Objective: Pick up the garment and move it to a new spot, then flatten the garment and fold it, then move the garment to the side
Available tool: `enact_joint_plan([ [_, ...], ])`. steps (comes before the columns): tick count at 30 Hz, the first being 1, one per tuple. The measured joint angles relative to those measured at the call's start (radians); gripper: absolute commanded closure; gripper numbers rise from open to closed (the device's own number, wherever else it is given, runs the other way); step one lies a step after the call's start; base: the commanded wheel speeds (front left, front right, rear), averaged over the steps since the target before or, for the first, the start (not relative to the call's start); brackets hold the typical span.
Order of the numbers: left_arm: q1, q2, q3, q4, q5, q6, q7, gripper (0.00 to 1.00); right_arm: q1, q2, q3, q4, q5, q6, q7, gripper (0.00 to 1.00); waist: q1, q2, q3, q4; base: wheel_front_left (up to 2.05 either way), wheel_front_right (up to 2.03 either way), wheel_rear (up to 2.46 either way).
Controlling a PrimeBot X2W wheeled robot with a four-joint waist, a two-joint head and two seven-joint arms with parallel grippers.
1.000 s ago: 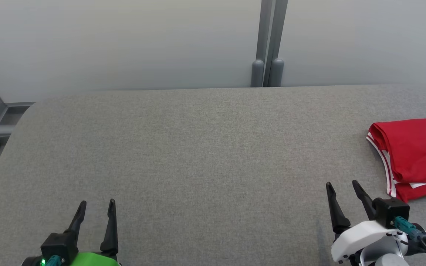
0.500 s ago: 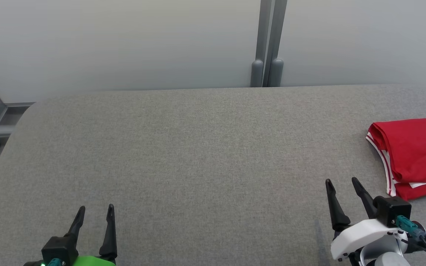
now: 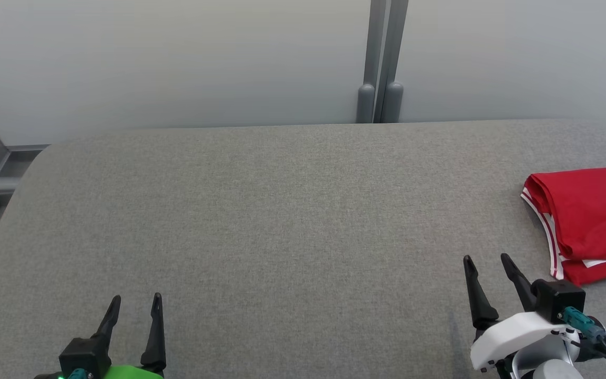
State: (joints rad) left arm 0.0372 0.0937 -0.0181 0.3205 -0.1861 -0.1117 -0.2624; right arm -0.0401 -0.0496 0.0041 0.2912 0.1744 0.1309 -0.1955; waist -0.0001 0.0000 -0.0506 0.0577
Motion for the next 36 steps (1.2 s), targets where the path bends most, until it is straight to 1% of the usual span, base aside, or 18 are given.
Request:
enact_joint_plan([
  [5,-0.002,-0.003,0.008,-0.001,0.008,-0.002,0.0,0.0,0.0,0.0,-0.002,0.001,0.0,0.0,0.0,0.0,0.0,0.0,0.001,0.002,0.0,0.0,0.0],
  [6,-0.001,-0.004,0.01,0.0,0.01,-0.002,0.0,1.0,0.001,0.001,-0.001,0.003,0.0,0.0,0.0,1.0,0.0,0.0,0.001,0.002,0.0,0.0,0.0],
  [11,0.012,-0.013,0.012,0.042,-0.004,-0.002,0.017,1.0,0.023,0.007,-0.001,0.043,0.012,0.0,0.008,1.0,0.0,0.0,0.001,0.001,0.0,0.0,0.0],
  [21,0.0,-0.016,0.036,0.043,-0.189,-0.002,0.081,1.0,0.024,0.007,-0.011,0.028,0.203,0.0,0.034,1.0,0.0,0.0,0.006,-0.004,0.0,0.0,0.0],
  [22,0.0,-0.016,0.036,0.043,-0.189,-0.002,0.081,1.0,0.024,0.007,-0.011,0.028,0.203,0.0,0.034,1.0,0.0,0.0,0.006,-0.004,0.0,0.0,0.0],
  [36,-0.035,-0.02,0.057,0.032,-0.42,-0.004,0.154,1.0,0.024,0.007,-0.019,-0.003,0.439,0.0,0.062,1.0,0.0,0.0,0.011,-0.01,0.0,0.0,0.0],
])
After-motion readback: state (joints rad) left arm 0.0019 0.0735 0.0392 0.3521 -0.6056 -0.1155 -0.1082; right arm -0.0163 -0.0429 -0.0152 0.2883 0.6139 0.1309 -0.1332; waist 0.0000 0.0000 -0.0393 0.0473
